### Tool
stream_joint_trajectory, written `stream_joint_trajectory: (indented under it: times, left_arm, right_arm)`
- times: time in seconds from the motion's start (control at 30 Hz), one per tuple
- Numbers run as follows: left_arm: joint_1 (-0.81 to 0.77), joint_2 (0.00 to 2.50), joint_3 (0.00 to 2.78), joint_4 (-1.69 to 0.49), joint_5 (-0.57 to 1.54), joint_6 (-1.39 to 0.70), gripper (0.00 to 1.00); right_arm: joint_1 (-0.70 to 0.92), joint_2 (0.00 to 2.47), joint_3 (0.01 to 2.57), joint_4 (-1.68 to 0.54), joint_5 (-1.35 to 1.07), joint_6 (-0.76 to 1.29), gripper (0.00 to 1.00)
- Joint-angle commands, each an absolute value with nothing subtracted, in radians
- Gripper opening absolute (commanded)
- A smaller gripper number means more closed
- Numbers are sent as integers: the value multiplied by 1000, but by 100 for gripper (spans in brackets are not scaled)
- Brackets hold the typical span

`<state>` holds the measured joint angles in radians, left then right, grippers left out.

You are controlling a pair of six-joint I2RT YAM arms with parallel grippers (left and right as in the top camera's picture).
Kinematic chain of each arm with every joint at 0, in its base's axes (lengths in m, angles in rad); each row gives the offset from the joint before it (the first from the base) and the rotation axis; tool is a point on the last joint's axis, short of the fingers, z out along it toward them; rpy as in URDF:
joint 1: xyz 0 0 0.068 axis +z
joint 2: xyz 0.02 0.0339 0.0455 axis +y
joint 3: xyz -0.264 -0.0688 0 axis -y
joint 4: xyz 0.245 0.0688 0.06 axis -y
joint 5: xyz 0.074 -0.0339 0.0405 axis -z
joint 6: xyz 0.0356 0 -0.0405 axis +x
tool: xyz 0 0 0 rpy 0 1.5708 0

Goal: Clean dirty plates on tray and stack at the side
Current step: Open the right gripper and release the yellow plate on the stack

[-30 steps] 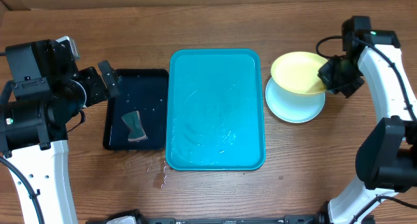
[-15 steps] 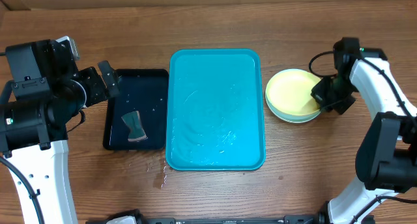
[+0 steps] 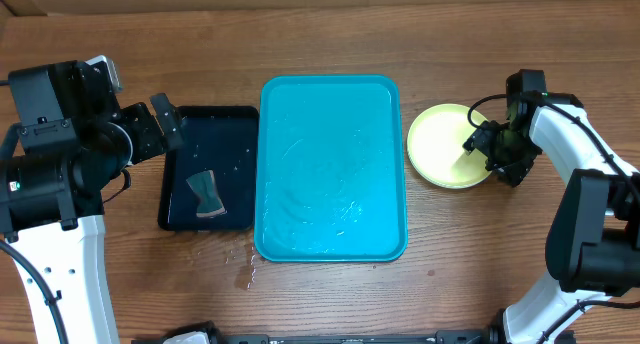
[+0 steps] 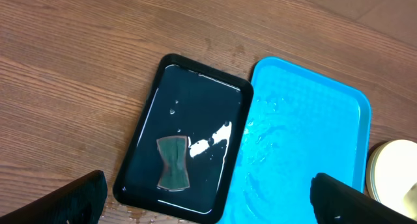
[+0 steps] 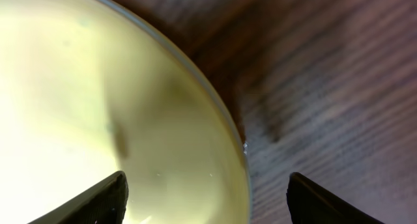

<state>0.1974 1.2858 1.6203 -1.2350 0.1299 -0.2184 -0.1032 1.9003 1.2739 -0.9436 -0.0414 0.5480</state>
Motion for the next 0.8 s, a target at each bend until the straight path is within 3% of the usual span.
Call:
stream_joint_trajectory:
  times: [0.0,0.13,0.77]
  left_arm:
    - [200,1290,1634,-1234,123,-232,100]
    - [200,1289,1634,-1234,123,-232,100]
    - [200,1290,1634,-1234,123,-232,100]
  right_arm:
    - [-101,1864,1269,-928,-39,424,75]
    - [-101,1864,1269,-934,-41,361,66]
    - [-101,1864,1269,-955,-184,154,66]
